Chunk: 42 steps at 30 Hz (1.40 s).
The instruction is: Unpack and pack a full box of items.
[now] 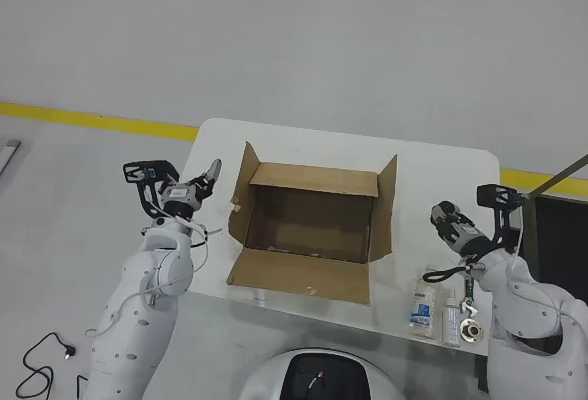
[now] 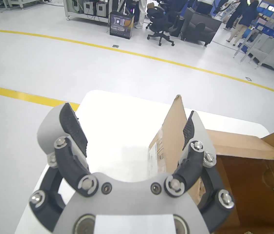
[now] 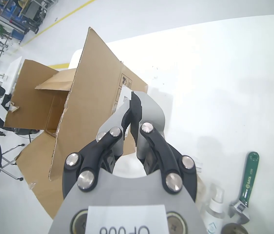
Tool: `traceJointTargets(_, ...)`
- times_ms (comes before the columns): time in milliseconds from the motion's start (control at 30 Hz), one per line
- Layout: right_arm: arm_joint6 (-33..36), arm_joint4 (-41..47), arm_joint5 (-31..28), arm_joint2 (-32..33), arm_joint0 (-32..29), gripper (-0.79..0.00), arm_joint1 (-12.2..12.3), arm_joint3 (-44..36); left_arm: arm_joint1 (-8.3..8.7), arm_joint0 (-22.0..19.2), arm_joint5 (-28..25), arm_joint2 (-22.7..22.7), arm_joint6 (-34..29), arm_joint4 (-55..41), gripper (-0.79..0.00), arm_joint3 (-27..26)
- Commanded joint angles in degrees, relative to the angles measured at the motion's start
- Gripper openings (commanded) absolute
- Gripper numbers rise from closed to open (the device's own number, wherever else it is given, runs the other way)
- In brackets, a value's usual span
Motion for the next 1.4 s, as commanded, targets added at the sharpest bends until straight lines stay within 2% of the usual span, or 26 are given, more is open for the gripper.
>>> traceJointTargets(0, -0.2, 0.1, 0.3, 0.0, 0.0, -0.785, 0.2, 0.4, 0.18, -1.0, -3.4, -0.5, -0.4, -0.2, 0.000, -0.3)
traceJointTargets(100, -0.6, 0.1, 0.4, 0.1, 0.1, -0.785, 0.5, 0.8, 0.54, -2.7, -10.8, -1.1, -1.7, -1.3, 0.000, -1.1)
traceJointTargets(167, -0.9, 0.1, 0.5, 0.2, 0.2, -0.785, 0.8, 1.0, 0.96, -3.7, -18.8, -1.2, -3.2, -2.0, 0.000, -2.1)
traceJointTargets(200, -0.9, 0.2, 0.6, 0.3, 0.2, -0.785, 0.8, 1.1, 1.08, -3.9, -21.0, -1.2, -3.7, -2.2, 0.000, -2.3)
traceJointTargets(267, -1.1, 0.4, 0.9, 0.5, 0.4, -0.785, 1.1, 1.2, 1.65, -4.7, -30.5, -0.8, -4.8, -0.6, 0.000, -3.4)
traceJointTargets(367, -1.4, 0.6, 1.2, 0.7, 0.5, -0.785, 1.4, 1.5, 2.12, -5.2, -39.1, -0.3, -4.4, -0.3, 0.000, -3.2)
traceJointTargets(767, -2.6, 3.9, 4.0, 0.0, 0.6, -0.785, 2.3, 3.3, 2.16, -5.0, -39.7, -0.1, -4.1, -0.3, 0.000, -3.3)
traceJointTargets(900, -2.7, 4.1, 4.2, -0.4, 0.4, -0.785, 2.6, 3.5, 2.60, -7.0, -45.4, 2.4, -3.2, 9.4, 0.000, -4.6)
traceJointTargets(1167, -3.2, 4.6, 5.0, 0.0, -0.3, -0.785, 3.3, 2.9, 3.07, -15.7, -56.0, 10.8, 1.1, 29.8, 0.000, 1.4)
traceJointTargets(1300, -3.5, 4.7, 5.5, 0.4, -0.8, -0.785, 3.7, 2.7, 3.28, -17.9, -56.2, 14.8, 4.0, 39.8, 0.000, 3.8)
traceJointTargets(1367, -3.6, 4.8, 5.8, 0.5, -1.0, -0.785, 3.8, 2.7, 3.38, -18.6, -53.2, 17.0, 6.1, 45.8, 0.000, 5.4)
